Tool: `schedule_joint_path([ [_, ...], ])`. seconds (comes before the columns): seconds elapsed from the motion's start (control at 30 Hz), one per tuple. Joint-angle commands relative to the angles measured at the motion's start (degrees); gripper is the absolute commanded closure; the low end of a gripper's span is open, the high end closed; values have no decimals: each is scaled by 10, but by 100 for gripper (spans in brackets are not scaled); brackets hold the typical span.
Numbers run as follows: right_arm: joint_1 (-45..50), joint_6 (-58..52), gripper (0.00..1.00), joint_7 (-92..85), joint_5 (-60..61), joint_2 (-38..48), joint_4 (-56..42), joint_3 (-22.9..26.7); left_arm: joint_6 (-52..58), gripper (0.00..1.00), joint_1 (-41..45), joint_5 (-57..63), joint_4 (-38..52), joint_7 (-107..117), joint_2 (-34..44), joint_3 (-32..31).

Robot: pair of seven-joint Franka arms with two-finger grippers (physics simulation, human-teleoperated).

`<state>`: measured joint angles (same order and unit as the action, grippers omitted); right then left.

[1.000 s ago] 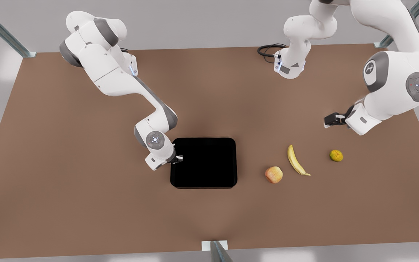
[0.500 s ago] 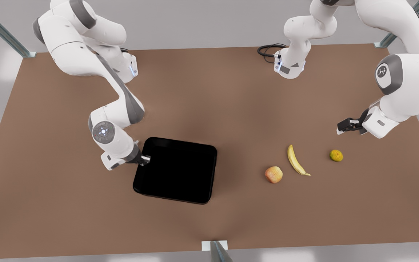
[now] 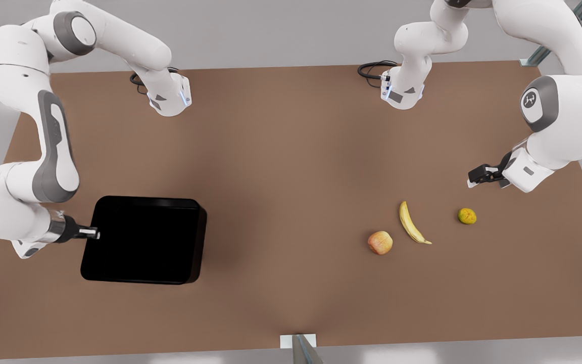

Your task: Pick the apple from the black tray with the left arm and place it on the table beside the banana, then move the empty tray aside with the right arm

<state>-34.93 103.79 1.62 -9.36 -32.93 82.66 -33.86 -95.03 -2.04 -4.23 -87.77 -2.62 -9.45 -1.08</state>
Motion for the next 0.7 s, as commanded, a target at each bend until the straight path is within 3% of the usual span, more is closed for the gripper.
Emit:
schedule_joint_path([
  [0.0,-4,-9,85,-384,-8,-13,-5,1,-1,0,0,0,0,-3,0,-1],
  [0.33,17,63,84,-377,-80,-95,-33,34,-1,0,1,1,-6,-3,3,-3],
  [0.37,19,63,80,-377,-80,-97,-38,34,-1,0,1,1,-5,-2,3,-3],
  [0.4,20,63,75,-377,-80,-97,-39,35,-1,0,1,2,-5,-2,3,-3],
  [0.43,20,63,58,-377,-79,-97,-40,35,-2,0,1,1,-4,-2,2,-3],
  [0.47,20,63,27,-376,-79,-97,-41,36,-6,0,2,2,-4,-2,1,-3],
  [0.53,20,56,10,-362,-74,-93,-41,36,-7,0,2,2,-4,-2,3,-3],
  [0.57,21,32,7,-334,-73,-72,-43,21,-6,0,2,2,-4,-2,5,-3],
  [0.63,30,-89,6,-150,-78,2,-51,-94,-2,0,2,3,-4,-2,8,-3],
  [0.67,81,-111,6,-59,-77,33,-51,-104,-2,0,2,3,-4,-2,8,-3],
])
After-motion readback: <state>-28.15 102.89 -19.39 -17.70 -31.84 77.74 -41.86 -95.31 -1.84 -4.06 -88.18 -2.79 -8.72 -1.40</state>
